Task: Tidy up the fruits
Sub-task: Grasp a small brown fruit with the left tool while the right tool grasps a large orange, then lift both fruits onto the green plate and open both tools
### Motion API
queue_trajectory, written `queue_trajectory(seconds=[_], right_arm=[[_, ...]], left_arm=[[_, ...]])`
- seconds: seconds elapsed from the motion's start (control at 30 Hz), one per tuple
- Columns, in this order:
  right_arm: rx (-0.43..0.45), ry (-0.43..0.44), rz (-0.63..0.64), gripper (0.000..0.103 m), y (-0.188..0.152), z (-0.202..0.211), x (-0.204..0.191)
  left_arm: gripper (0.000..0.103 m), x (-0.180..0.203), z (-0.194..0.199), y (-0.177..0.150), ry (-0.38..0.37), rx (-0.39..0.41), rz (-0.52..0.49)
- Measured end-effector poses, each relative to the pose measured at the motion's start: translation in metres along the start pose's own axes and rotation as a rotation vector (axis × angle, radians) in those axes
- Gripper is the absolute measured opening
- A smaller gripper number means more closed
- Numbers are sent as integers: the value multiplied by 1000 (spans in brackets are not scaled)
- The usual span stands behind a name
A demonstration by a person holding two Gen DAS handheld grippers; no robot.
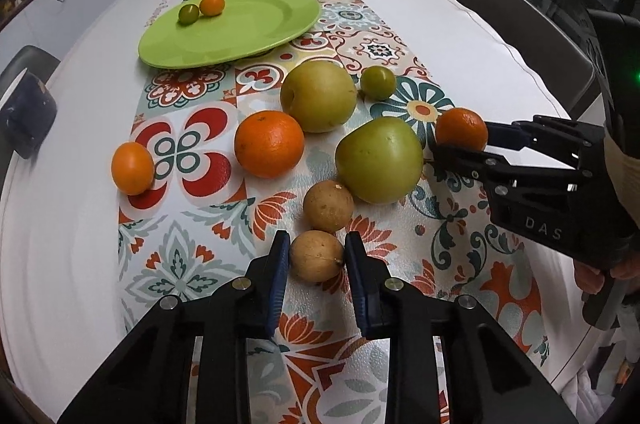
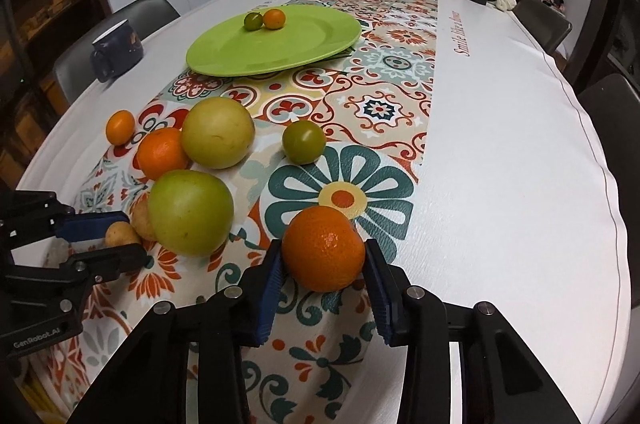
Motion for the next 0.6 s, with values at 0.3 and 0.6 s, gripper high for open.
queue_trajectory(seconds=[0.3, 0.6], right_arm=[[38, -10, -7, 40, 3, 24, -7], [118, -18, -1, 40, 22, 60, -18]], left_arm=[[28, 2, 21, 3, -19, 63, -12], [28, 4, 54, 16, -42, 162, -21]])
Point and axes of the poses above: each gripper's, at about its wrist camera, not at the fingertips, and z roughly against the way its jaws point, x to its right, y to its top, the point moved 7 cm from there along -z, roughly the way its jaws point, and after that the axes turned 12 degrees about z, right-handed, at the moved point
